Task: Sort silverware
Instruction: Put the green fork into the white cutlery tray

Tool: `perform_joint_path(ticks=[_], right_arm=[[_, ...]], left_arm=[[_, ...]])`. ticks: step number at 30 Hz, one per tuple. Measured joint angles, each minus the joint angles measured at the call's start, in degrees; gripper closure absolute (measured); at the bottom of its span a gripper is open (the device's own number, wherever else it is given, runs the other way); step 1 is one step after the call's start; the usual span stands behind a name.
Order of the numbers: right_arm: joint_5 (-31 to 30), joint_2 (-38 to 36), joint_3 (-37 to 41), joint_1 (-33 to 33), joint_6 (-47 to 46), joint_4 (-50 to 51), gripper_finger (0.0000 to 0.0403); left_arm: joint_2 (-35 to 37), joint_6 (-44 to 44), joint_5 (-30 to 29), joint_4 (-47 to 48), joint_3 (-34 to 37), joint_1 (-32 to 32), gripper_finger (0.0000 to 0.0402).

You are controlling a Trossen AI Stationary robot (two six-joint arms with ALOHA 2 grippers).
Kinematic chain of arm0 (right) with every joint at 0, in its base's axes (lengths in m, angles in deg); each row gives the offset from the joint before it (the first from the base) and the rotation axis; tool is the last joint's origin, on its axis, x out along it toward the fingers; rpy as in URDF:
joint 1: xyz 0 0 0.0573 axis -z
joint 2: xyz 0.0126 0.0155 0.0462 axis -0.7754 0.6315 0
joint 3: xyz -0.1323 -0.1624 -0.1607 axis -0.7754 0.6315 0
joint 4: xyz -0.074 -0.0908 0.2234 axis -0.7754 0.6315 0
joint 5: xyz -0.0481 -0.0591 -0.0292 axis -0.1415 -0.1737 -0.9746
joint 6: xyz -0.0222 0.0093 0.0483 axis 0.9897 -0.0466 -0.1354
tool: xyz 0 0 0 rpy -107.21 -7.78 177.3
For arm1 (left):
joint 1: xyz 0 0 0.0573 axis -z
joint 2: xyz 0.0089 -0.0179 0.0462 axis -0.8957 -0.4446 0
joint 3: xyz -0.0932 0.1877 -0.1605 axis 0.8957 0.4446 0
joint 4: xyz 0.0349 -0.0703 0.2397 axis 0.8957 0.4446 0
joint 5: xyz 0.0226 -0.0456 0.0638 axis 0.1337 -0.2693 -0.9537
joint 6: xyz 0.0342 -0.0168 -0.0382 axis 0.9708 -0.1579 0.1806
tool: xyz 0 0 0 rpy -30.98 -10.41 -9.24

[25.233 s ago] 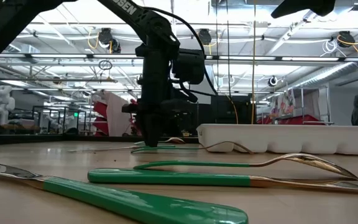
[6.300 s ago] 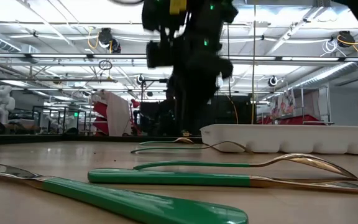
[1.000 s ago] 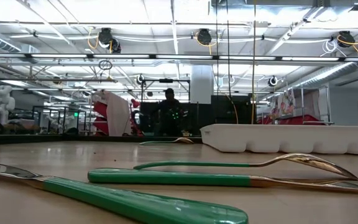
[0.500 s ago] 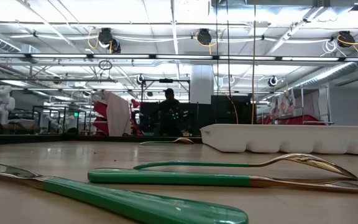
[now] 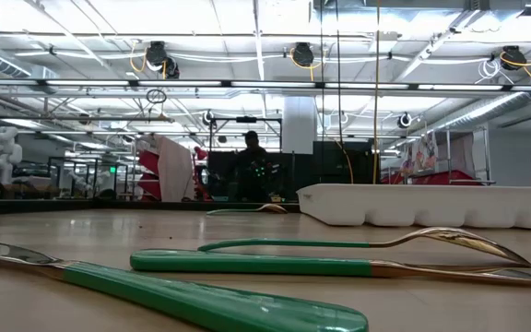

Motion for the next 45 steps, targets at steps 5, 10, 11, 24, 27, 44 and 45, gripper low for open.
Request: perform_joint_path(ticks=[5,10,11,24,27,44,45], right_arm=[[0.2,-0.04,-0.04,0.11,-0.96,0.0,0.0403],[1.28,0.0,-0.02,0.08,-2.19,-0.59,0.0401],[2.07,-0.03,-0.02,0.11,-2.23,-1.07,0.0398],[2.01,-0.64,0.13,-1.23,-14.84,-0.85,0.0218],[1.93,-2.22,0.15,-3.12,-22.95,1.02,0.0196],[9.44,-12.84,3.26,-1.57,-92.4,12.36,0.0206],[9.73,-12.92,3.98,-1.09,-92.44,12.33,0.0206]], left_arm=[[-0.04,0.19,-0.01,0.19,0.02,-0.05,0.0392],[-0.04,0.28,0.04,0.02,0.02,-0.01,0.0391],[-0.04,0.28,0.08,0.0,0.02,-0.01,0.0391],[0.33,1.3,0.22,-1.97,-0.11,-0.32,0.0391],[0.79,2.82,0.27,-2.51,-0.37,-0.76,0.0391],[0.49,18.36,-2.09,9.59,-0.2,-3.08,0.0398],[0.47,18.42,-2.16,10.83,-0.2,-3.27,0.0398]])
